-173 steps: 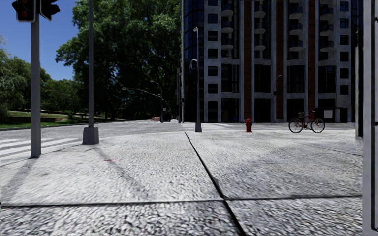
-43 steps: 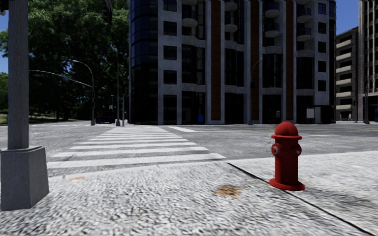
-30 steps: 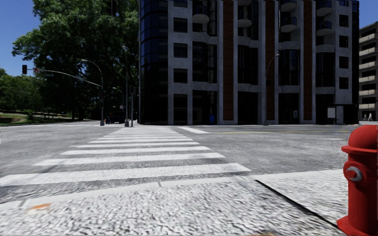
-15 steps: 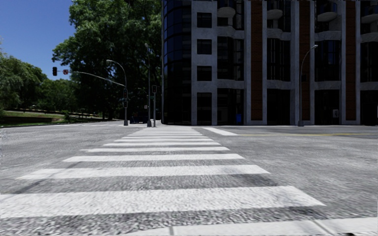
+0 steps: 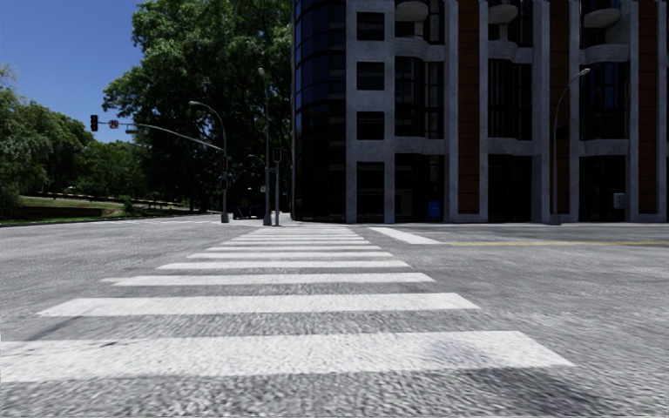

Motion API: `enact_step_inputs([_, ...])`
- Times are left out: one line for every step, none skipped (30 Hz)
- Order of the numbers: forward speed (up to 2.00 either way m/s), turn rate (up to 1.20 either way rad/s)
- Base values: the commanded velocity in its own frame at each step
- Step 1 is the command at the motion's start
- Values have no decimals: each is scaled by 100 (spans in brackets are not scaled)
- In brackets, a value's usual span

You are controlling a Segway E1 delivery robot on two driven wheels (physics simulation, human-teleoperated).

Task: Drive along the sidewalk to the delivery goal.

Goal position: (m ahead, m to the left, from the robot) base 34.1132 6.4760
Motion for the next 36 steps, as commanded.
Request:
enact_step_inputs([177,0])
enact_step_inputs([167,0])
enact_step_inputs([167,0])
enact_step_inputs([160,0])
enact_step_inputs([148,0])
enact_step_inputs([139,9])
enact_step_inputs([139,9])
enact_step_inputs([133,13])
enact_step_inputs([130,14])
enact_step_inputs([129,14])
enact_step_inputs([129,14])
enact_step_inputs([129,14])
enact_step_inputs([129,15])
enact_step_inputs([129,18])
enact_step_inputs([128,21])
enact_step_inputs([128,21])
enact_step_inputs([128,24])
enact_step_inputs([128,28])
enact_step_inputs([128,28])
enact_step_inputs([128,28])
enact_step_inputs([128,29])
enact_step_inputs([128,29])
enact_step_inputs([128,29])
enact_step_inputs([128,29])
enact_step_inputs([128,29])
enact_step_inputs([128,29])
enact_step_inputs([128,28])
enact_step_inputs([132,0])
enact_step_inputs([132,0])
enact_step_inputs([161,0])
enact_step_inputs([200,0])
enact_step_inputs([200,0])
enact_step_inputs([200,0])
enact_step_inputs([200,0])
enact_step_inputs([200,0])
enact_step_inputs([200,0])
